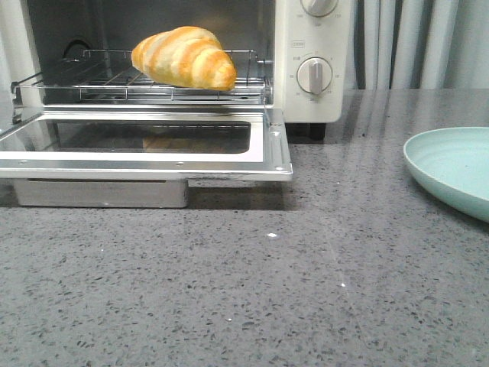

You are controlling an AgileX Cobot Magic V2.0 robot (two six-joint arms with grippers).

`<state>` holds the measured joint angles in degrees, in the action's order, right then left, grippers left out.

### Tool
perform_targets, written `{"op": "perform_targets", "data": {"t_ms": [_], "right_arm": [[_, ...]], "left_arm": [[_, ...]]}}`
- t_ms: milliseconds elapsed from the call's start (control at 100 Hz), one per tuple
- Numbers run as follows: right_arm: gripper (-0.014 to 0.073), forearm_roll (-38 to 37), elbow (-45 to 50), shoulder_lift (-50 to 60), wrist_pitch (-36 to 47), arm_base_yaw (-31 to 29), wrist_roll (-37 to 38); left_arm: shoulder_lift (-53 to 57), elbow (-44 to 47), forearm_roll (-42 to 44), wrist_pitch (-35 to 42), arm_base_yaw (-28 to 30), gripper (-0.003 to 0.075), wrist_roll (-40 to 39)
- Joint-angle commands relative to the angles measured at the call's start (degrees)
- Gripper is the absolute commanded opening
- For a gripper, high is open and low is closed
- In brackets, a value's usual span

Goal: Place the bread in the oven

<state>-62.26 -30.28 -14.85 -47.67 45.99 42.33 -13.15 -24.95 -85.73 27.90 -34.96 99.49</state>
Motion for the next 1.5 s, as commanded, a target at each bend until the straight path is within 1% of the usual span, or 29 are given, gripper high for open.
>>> {"op": "perform_targets", "data": {"t_ms": [0, 60, 210, 840, 910, 1000, 1080, 1140, 1230, 1310, 1340, 1420, 1490], "right_arm": [[-0.0057, -4.6, 0.3, -0.6, 4.8, 0.0, 1.7], [-0.0057, -4.2, 0.6, -0.6, 4.1, 0.0, 1.7], [-0.0057, -3.6, 0.6, -0.6, 4.0, 0.0, 1.7], [-0.0057, -2.8, 0.6, -0.6, 4.1, 0.0, 1.7], [-0.0057, -2.8, 0.6, -0.6, 4.1, 0.0, 1.7], [-0.0057, -2.8, 0.6, -0.6, 4.1, 0.0, 1.7], [-0.0057, -2.8, 0.6, -0.6, 4.1, 0.0, 1.7], [-0.0057, -2.8, 0.6, -0.6, 4.1, 0.0, 1.7], [-0.0057, -2.8, 0.6, -0.6, 4.1, 0.0, 1.7], [-0.0057, -2.8, 0.6, -0.6, 4.1, 0.0, 1.7], [-0.0057, -2.8, 0.6, -0.6, 4.1, 0.0, 1.7], [-0.0057, -2.8, 0.6, -0.6, 4.1, 0.0, 1.7], [-0.0057, -2.8, 0.6, -0.6, 4.1, 0.0, 1.7]], "left_arm": [[-0.8, -0.9, 0.9, -1.3, -0.2, -0.002, -1.3], [-0.8, -0.9, -1.4, -1.3, -0.2, -0.002, -1.3], [-0.8, -0.9, -2.9, -1.3, -0.2, -0.002, -1.3], [-0.8, -0.9, -2.9, -1.3, -0.2, -0.002, -1.3], [-0.8, -0.9, -2.9, -1.3, 1.1, -0.002, -1.3], [-0.8, -0.9, -2.5, -0.3, 5.3, -0.002, -1.1], [-0.8, -1.0, -8.2, -3.5, 10.4, -0.002, -2.8], [-0.8, -1.0, -10.2, -5.1, 15.4, -0.002, -2.8], [-0.8, -1.0, -16.0, -8.5, 24.0, -0.002, -2.8], [-0.8, -1.0, -20.8, -13.9, 31.6, -0.002, -2.8], [-0.8, -1.0, -20.8, -16.2, 34.6, -0.002, -2.9], [-0.8, -1.0, -20.8, -24.5, 39.8, -0.002, -2.9], [-0.8, -1.0, -20.9, -28.4, 43.3, -0.002, -3.9]]}}
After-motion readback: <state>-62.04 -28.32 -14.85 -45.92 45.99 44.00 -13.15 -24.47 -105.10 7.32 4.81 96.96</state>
